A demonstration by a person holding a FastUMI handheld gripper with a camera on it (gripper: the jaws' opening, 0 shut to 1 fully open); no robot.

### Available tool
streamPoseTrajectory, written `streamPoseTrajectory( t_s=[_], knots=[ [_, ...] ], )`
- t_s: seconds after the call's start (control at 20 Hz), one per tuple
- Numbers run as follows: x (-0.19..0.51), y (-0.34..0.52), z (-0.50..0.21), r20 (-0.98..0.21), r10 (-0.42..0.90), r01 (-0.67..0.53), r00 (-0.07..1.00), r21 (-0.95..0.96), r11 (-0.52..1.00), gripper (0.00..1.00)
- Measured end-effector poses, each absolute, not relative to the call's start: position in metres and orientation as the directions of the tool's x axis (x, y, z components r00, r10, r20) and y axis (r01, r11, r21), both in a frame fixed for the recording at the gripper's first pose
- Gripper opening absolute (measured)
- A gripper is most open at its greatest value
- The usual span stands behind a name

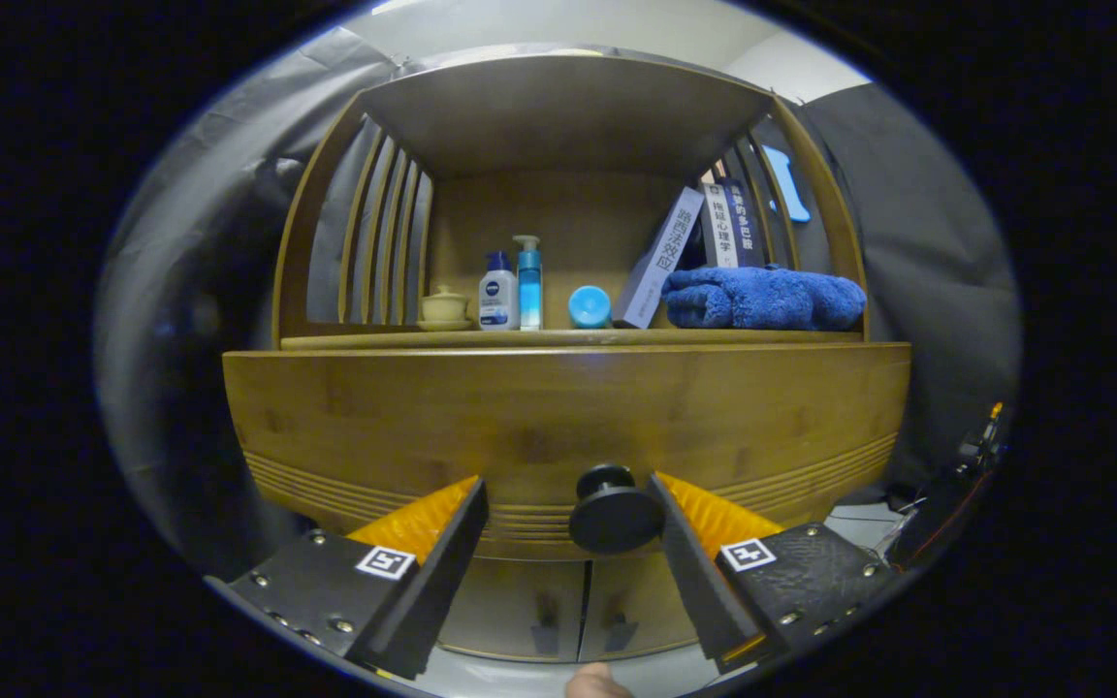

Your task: Pull open the drawer, take out the items inside it, and place them on the countertop above the cabinet.

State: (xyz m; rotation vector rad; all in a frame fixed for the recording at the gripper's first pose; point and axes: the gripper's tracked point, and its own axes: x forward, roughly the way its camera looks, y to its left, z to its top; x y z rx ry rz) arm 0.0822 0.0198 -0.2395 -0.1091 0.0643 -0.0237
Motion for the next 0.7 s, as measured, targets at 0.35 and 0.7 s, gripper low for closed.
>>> streamPoseTrajectory(
  t_s=[0.35, 0.7],
  knots=[
    [0.098, 0.022, -0.240, -0.079, -0.031, 0.023, 0.996, -0.092, 0.996, 0.99],
    [0.114, 0.024, -0.240, -0.103, -0.041, 0.032, 0.994, -0.090, 0.995, 0.99]
  ],
)
